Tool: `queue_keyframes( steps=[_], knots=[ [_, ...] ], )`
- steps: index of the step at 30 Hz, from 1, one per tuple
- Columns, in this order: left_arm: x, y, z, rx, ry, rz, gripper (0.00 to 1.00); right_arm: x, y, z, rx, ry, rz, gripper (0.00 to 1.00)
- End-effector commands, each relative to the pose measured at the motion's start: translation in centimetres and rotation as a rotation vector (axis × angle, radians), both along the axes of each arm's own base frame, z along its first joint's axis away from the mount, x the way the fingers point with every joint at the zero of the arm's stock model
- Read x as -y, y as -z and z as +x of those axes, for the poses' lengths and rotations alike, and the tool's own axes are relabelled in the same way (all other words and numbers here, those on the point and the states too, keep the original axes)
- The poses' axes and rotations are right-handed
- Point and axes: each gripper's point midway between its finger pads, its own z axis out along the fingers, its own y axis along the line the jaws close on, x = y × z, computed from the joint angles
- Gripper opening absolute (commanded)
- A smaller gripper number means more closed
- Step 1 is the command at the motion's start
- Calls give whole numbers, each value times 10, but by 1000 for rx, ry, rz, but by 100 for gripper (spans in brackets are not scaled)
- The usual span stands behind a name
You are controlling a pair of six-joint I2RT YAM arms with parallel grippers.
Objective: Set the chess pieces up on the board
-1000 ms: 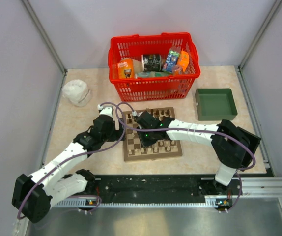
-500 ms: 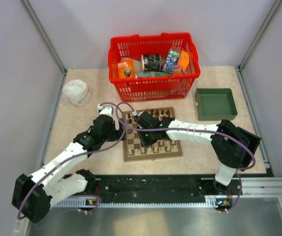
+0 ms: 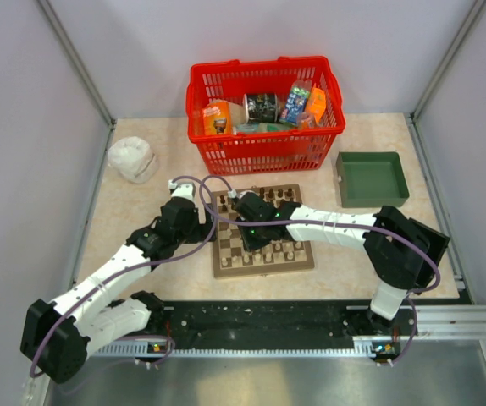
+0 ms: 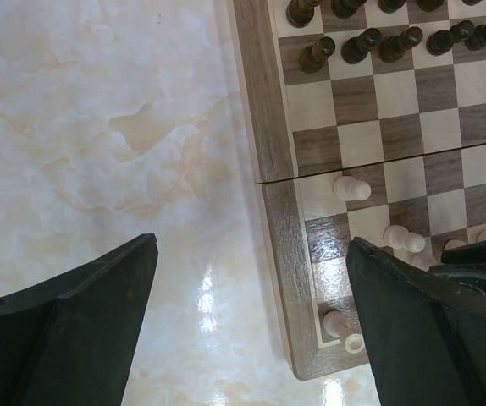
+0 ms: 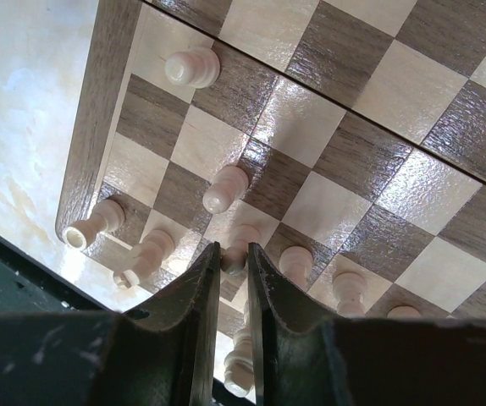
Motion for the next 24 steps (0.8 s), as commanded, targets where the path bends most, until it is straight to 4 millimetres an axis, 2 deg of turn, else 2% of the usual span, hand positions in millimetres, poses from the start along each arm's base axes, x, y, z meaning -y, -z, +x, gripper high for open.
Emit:
queue_keyframes(
  steps=[1, 11, 16, 24],
  knots=[
    [4, -7, 7, 31, -3, -23, 99, -11, -9, 4, 38, 7, 31, 18],
    [3, -5, 6, 27, -3, -24, 99, -12, -10, 1, 33, 18, 63, 19],
    [3, -5, 4, 28, -3, -26, 99, -9, -9, -1, 31, 14, 61, 23],
    [3, -4, 4, 25, -4, -24, 99, -12, -24, 4, 61, 18, 89, 27]
  ],
)
